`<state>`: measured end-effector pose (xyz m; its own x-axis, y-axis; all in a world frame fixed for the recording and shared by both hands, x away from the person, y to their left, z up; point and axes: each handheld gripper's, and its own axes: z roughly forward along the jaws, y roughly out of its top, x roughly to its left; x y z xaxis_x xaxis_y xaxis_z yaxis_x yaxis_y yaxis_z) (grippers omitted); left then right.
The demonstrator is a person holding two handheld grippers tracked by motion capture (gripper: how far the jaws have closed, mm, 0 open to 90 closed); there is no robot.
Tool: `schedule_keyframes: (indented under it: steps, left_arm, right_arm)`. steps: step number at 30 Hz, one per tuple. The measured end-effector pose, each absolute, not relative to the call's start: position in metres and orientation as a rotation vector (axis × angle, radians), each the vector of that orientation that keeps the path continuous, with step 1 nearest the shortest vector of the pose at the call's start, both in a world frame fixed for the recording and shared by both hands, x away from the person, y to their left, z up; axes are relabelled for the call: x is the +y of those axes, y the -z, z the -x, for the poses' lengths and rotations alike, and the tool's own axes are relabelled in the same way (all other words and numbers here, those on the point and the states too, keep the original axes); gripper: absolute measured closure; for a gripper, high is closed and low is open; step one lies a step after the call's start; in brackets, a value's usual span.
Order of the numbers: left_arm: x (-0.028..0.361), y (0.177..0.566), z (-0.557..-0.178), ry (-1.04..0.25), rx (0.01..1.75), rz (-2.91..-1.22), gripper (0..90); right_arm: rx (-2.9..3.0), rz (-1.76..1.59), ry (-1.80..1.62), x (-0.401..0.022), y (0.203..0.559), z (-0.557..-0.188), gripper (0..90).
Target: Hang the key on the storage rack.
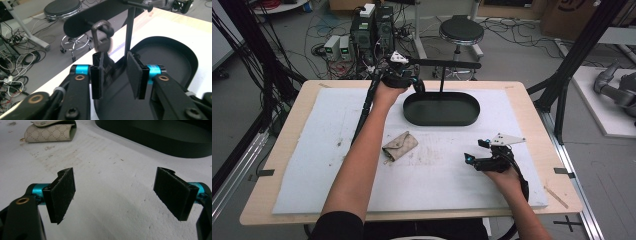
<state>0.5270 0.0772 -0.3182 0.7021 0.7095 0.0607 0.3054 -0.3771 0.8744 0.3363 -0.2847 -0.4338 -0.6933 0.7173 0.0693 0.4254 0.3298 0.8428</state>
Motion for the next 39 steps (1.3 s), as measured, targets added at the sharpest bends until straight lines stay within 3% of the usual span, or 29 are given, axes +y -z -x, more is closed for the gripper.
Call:
schedule_keyframes:
  steps: [5, 7, 15, 22, 28, 39]
  left_arm:
    - [0.085, 0.323, -0.517, -0.484, 0.776, -1.978, 58.8]
    - [0.093, 0.328, -0.51, -0.435, 0.799, -1.966, 50.5]
    - [0.123, 0.339, -0.479, -0.398, 0.774, -1.966, 37.5]
    - [0.156, 0.355, -0.44, -0.3, 0.748, -1.933, 31.3]
    - [0.176, 0.369, -0.398, -0.345, 0.716, -1.894, 28.8]
    - [0.188, 0.387, -0.368, -0.362, 0.705, -1.905, 21.8]
  right_arm:
    - [2.28, -1.027, -1.301, -0.285, 0.433, -0.336, 18.0]
    - [2.274, -1.031, -1.304, -0.286, 0.433, -0.337, 18.0]
    - [2.271, -1.043, -1.297, -0.288, 0.433, -0.338, 18.0]
    - [2.262, -1.047, -1.303, -0.289, 0.434, -0.339, 18.0]
    - [2.261, -1.064, -1.311, -0.292, 0.434, -0.341, 17.9]
    - [2.266, -1.066, -1.305, -0.292, 0.435, -0.341, 17.9]
